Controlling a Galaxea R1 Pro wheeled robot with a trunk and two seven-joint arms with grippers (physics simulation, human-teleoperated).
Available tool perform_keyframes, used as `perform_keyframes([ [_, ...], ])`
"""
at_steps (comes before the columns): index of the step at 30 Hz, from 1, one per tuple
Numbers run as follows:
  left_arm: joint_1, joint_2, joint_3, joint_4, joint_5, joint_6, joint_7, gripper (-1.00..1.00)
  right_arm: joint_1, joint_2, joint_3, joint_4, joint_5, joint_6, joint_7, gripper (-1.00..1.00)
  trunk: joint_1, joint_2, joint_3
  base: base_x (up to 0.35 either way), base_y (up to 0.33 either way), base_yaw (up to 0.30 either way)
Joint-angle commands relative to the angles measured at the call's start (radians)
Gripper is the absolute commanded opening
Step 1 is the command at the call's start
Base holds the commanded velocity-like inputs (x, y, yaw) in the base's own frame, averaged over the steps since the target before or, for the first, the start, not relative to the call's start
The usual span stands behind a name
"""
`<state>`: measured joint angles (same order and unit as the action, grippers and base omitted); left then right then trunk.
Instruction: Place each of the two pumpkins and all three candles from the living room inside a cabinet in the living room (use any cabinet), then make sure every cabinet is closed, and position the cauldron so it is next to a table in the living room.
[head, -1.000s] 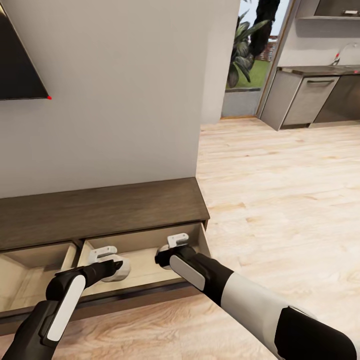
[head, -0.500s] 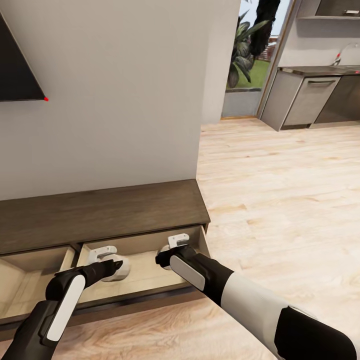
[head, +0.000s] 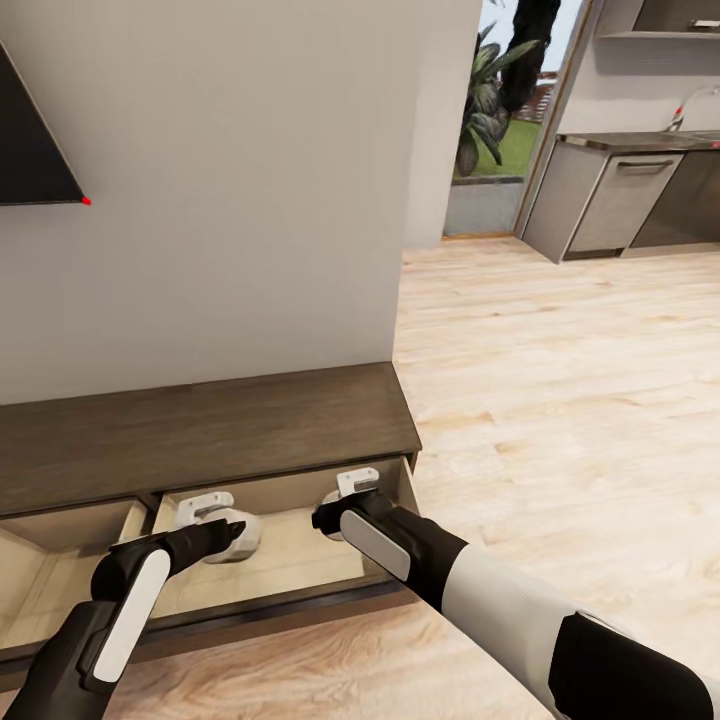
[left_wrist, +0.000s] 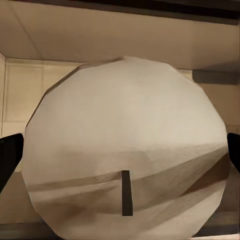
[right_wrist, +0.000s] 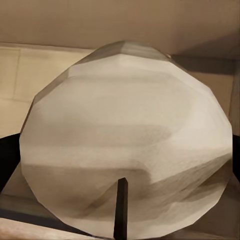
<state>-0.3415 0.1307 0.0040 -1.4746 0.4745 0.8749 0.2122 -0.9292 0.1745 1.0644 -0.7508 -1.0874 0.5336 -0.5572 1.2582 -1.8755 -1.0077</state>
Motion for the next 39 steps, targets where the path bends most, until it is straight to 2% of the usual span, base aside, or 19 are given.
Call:
perform_keyframes([
  [1,0.000,0.000,0.000,-0.001,0.008,0.003,0.008,-1.00,-0.001,0.000,0.003,-0.001,-0.008,0.000,-0.007,-1.00,0.000,0.000,-0.001,0.058,0.000,0.000],
  [10,0.000,0.000,-0.001,0.000,0.009,0.004,0.006,-1.00,-0.001,0.000,0.004,-0.002,-0.008,-0.003,-0.005,-1.00,0.000,0.000,-0.001,0.010,0.000,0.000],
  [39,0.000,0.000,-0.005,0.005,0.009,0.004,0.007,-1.00,-0.001,0.000,0.006,-0.011,-0.005,-0.006,0.004,-1.00,0.111,-0.203,-0.092,0.000,0.000,0.000],
])
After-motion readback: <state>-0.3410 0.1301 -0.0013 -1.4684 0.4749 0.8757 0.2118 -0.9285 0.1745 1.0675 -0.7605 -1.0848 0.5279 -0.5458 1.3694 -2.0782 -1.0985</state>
